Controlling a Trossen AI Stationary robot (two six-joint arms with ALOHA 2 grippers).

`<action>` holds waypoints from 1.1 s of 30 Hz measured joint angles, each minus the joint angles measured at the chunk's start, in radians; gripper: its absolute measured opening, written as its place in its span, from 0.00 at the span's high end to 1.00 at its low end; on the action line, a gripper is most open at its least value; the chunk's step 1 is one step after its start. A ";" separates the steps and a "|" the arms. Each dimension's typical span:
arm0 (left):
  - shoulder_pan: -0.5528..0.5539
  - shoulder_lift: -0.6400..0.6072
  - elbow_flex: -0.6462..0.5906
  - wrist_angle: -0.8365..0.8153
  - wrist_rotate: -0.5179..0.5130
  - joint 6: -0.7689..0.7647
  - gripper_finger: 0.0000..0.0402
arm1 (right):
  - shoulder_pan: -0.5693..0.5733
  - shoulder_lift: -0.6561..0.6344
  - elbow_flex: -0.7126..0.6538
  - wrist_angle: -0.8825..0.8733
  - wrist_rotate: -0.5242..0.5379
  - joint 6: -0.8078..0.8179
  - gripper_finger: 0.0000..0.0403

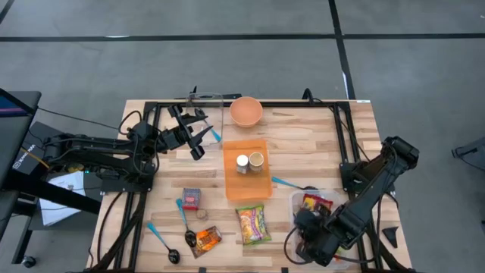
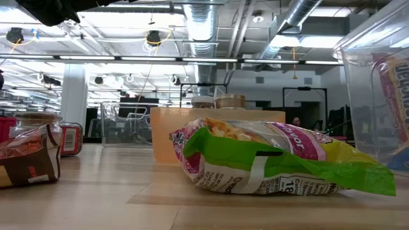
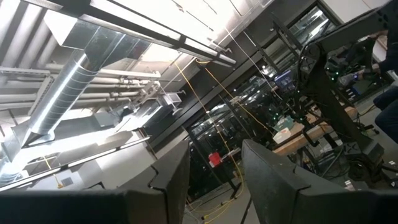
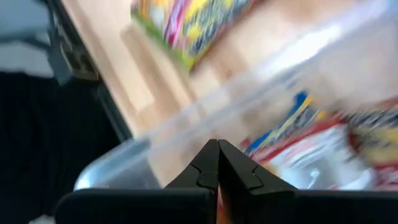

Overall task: Pick & Place Food Item
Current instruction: Put the green noodle pack into the transparent container

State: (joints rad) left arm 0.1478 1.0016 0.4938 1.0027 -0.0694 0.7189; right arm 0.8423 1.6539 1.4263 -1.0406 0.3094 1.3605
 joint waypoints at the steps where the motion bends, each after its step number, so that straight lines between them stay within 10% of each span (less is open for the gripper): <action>1: 0.000 0.000 0.000 0.000 0.000 -0.001 0.65 | 0.002 0.000 0.016 -0.021 0.028 -0.005 1.00; 15: -0.003 0.000 0.000 -0.033 -0.012 -0.024 0.65 | -0.104 0.000 0.124 0.005 0.273 -0.232 0.99; 24: -0.004 0.000 0.000 -0.038 -0.104 -0.001 0.65 | -0.187 0.001 0.124 0.213 0.189 -0.400 0.85; 33: -0.004 0.000 0.000 -0.055 -0.428 0.203 0.65 | -0.227 0.120 0.125 0.297 -0.003 -0.483 0.72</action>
State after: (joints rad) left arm 0.1440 1.0012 0.4938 0.9481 -0.4972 0.9217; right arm 0.6154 1.7737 1.5509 -0.7434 0.3069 0.8770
